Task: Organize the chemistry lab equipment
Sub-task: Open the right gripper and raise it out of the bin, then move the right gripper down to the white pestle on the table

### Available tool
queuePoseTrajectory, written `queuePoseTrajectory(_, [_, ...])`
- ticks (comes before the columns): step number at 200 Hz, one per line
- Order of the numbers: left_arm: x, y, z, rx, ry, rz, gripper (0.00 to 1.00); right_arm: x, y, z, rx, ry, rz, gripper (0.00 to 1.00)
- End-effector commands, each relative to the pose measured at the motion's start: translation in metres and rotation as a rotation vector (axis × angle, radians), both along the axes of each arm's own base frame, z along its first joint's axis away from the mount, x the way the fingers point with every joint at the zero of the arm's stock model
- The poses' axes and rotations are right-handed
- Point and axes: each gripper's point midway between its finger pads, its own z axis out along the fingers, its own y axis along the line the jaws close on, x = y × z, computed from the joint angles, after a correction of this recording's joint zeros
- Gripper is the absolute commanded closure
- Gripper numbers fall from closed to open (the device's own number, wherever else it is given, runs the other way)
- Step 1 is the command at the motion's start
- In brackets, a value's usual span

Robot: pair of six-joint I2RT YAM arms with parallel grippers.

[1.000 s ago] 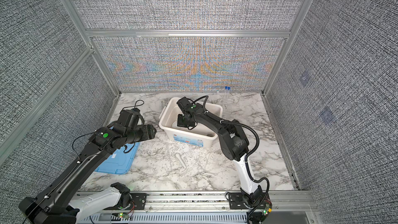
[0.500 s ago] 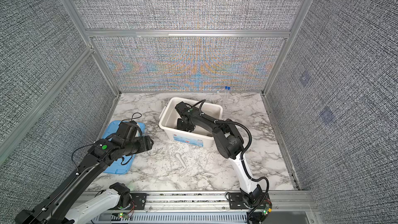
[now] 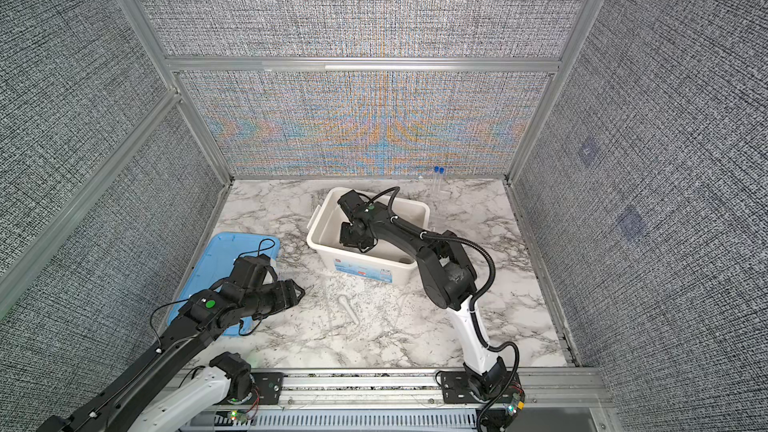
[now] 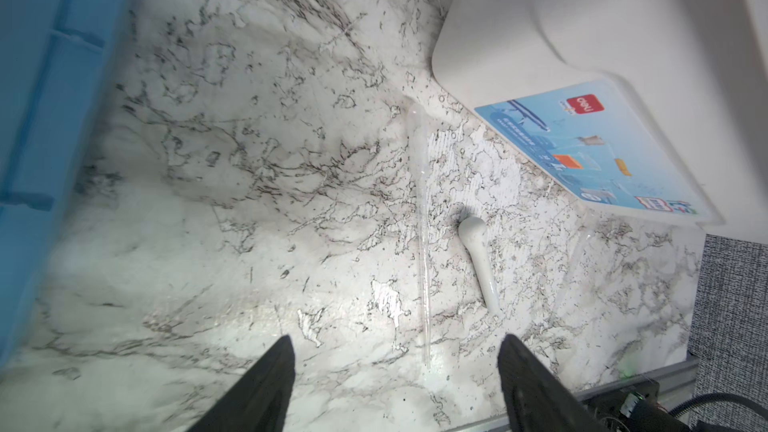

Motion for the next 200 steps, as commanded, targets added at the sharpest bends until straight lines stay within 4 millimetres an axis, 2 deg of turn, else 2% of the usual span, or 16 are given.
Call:
queuePoseTrajectory(1, [0.006, -0.014, 0.003, -0.075, -0.011, -0.011, 0.22, -0.001, -0.003, 0.020, 0.008, -0.034, 0.008, 0.65])
queuePoseTrajectory(30, [0.004, -0.006, -0.001, -0.025, -0.004, -0.002, 0.22, -0.007, -0.012, 0.053, 0.016, -0.087, 0.020, 0.59])
queuePoseTrajectory(57, [0.008, 0.001, 0.006, 0.003, -0.039, 0.018, 0.20, -0.020, -0.020, 0.090, 0.038, -0.153, 0.064, 0.58])
queuePoseTrajectory(79, [0.010, 0.007, 0.009, 0.026, -0.053, 0.037, 0.18, -0.045, -0.018, 0.123, 0.051, -0.233, 0.208, 0.58])
queuePoseTrajectory(106, [0.013, 0.011, 0.010, 0.041, -0.045, 0.046, 0.17, -0.087, -0.020, 0.144, -0.006, -0.299, 0.397, 0.58])
queuePoseTrajectory(120, [0.013, 0.015, 0.012, 0.055, -0.030, 0.067, 0.16, -0.108, -0.023, 0.144, -0.051, -0.309, 0.455, 0.58])
queuePoseTrajectory(140, [0.017, 0.024, 0.018, 0.086, -0.055, 0.086, 0.14, -0.139, -0.023, 0.132, -0.114, -0.311, 0.547, 0.58])
queuePoseTrajectory(160, [0.022, 0.032, 0.023, 0.091, -0.066, 0.113, 0.13, -0.168, -0.018, 0.109, -0.172, -0.311, 0.635, 0.58])
queuePoseTrajectory(200, [0.028, 0.044, 0.028, 0.091, -0.065, 0.143, 0.13, -0.208, -0.001, 0.055, -0.221, -0.251, 0.742, 0.58])
